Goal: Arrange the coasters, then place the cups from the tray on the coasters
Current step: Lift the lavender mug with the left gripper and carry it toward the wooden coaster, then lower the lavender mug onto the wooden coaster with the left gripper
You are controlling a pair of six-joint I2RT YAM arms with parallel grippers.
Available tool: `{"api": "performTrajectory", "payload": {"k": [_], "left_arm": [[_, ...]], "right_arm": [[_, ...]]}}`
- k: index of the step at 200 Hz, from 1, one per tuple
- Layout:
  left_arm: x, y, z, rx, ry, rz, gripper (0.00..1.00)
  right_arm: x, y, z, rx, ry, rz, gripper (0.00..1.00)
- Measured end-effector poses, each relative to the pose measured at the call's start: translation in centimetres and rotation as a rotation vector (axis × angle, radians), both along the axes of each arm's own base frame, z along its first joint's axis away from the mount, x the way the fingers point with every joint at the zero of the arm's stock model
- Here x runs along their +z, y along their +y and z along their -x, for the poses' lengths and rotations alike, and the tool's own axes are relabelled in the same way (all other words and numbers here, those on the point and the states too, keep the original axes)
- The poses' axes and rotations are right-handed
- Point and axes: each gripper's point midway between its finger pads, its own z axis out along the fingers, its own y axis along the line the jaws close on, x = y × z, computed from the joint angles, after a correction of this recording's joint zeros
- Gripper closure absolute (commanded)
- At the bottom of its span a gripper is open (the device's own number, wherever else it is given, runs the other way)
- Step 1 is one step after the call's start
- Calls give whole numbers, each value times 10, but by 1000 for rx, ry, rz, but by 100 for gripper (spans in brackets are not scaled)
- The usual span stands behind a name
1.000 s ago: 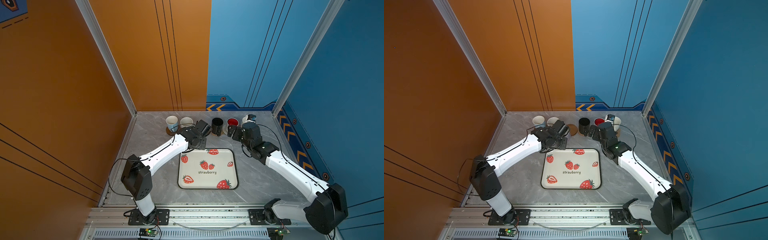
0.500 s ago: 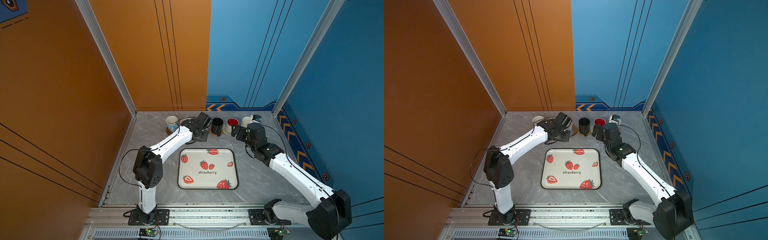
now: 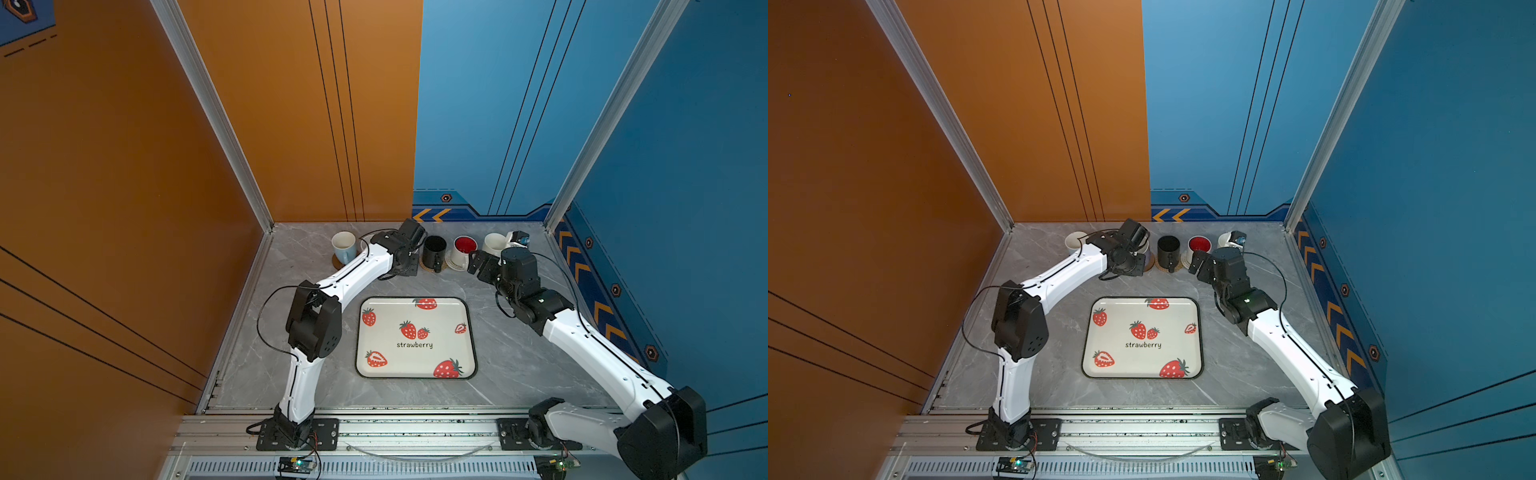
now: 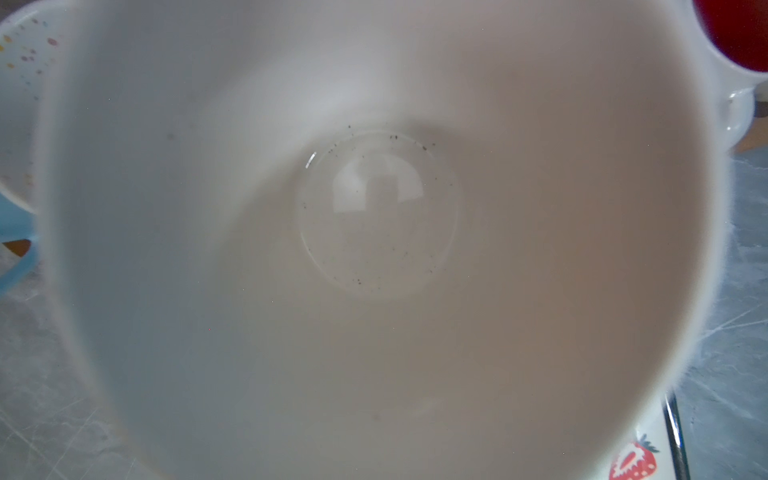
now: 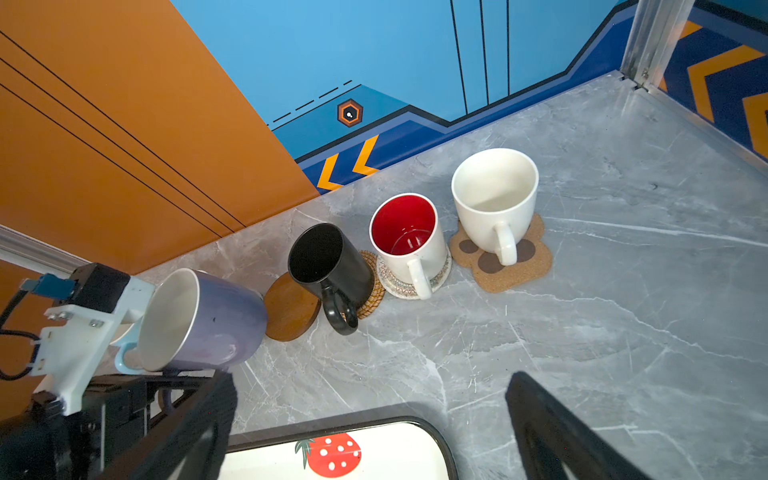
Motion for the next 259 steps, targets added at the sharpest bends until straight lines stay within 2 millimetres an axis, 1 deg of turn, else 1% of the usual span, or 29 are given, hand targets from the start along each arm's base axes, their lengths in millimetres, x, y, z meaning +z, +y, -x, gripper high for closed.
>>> {"api": "performTrajectory", "payload": {"k": [56,101,128,197,230,259], "left_arm": [[-25,-1,-7,22,40,-17,100],[-41,-2,-12,34,63,-29,100],[-45,-1,-19,45,62,-26,100],[-48,4,-33,83,62,-6,100],[-47,-1,-39,87,56,14,100],[-51,-2,-40,88,63,15,100]], "right_arm": [[-4,-13,3,-32,6,-13,0],[-8,-16,3,-34,19,-20,0],[-13,-21,3,-43,30,-19,0],[-16,-25,3,-49,38,-28,0],[-17,-26,3,-47,41,-31,0],[-19,-29,2,-53,44,-32,0]]}}
